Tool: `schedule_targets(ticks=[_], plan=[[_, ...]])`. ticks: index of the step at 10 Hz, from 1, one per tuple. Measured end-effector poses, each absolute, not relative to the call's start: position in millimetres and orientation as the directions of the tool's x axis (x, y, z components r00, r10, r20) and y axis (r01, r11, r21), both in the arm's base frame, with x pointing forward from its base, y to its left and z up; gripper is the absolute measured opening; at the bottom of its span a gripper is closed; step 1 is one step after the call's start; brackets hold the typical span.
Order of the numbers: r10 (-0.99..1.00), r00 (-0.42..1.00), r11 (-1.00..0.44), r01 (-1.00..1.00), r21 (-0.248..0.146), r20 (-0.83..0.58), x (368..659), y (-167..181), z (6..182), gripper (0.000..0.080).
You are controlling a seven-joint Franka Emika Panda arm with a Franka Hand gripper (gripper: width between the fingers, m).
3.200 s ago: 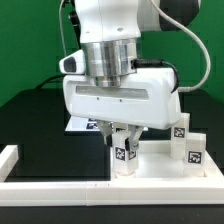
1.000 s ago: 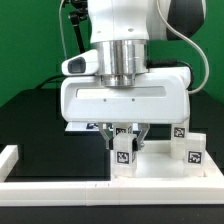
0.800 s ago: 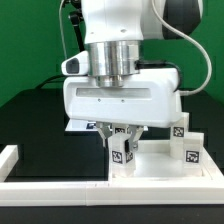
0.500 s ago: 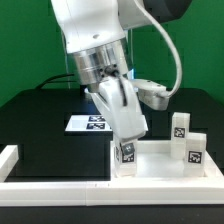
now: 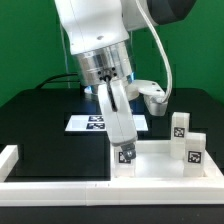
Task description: Assemble square table
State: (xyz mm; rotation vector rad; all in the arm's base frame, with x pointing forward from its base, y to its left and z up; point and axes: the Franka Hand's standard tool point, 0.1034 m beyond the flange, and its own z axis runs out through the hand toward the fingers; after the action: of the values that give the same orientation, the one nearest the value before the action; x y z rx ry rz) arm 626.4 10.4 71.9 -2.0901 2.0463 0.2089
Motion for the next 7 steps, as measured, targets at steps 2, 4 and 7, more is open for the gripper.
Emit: schedule_targets(ticks=[2,4,7], plan=[[-0.866,0.481,-0.464,-0.875,-0.139,-0.137,626.5,11.6,67.1,0.0619],[-0.745,0.659,-0.64,-0.75,-0.165,-0.105,626.3,9.2,67.1,0.0648],[-0.473,0.88,-0.868,-0.474,-0.147,-0.045,625.5,5.3,68.1,0.0649]])
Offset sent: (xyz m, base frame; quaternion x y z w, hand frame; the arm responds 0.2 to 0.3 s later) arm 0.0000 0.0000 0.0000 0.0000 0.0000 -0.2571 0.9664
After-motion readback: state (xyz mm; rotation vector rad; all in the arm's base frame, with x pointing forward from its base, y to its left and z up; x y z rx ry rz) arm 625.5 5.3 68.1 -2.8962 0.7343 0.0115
